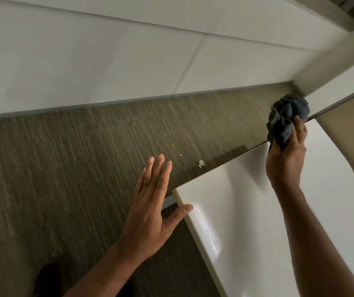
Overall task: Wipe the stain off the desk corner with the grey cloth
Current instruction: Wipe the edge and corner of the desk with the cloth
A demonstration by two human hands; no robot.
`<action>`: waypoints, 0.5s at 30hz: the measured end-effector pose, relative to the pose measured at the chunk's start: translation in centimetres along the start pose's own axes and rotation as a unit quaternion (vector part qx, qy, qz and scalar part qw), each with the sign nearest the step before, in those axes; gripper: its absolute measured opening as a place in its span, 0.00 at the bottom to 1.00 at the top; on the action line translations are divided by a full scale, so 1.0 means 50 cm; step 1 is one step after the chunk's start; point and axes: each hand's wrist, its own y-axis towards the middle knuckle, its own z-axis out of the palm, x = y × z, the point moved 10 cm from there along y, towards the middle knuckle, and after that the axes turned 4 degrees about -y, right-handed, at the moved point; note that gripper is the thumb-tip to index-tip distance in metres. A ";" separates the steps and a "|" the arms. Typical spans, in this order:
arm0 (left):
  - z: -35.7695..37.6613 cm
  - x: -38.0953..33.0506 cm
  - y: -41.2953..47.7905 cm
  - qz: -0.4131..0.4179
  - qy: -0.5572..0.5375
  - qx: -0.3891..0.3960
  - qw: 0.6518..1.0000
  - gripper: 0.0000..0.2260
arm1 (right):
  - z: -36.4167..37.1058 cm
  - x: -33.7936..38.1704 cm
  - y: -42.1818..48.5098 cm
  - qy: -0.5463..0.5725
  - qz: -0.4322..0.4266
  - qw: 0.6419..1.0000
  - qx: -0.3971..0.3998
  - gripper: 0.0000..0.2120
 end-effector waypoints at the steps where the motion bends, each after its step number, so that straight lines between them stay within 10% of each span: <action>1: 0.000 0.003 0.006 0.009 -0.005 0.008 1.000 0.41 | 0.017 -0.013 0.002 -0.016 0.014 1.000 0.021 0.22; 15: 0.014 0.078 0.038 0.022 -0.059 0.078 0.995 0.49 | 0.156 -0.049 -0.009 -0.078 0.060 0.975 0.201 0.14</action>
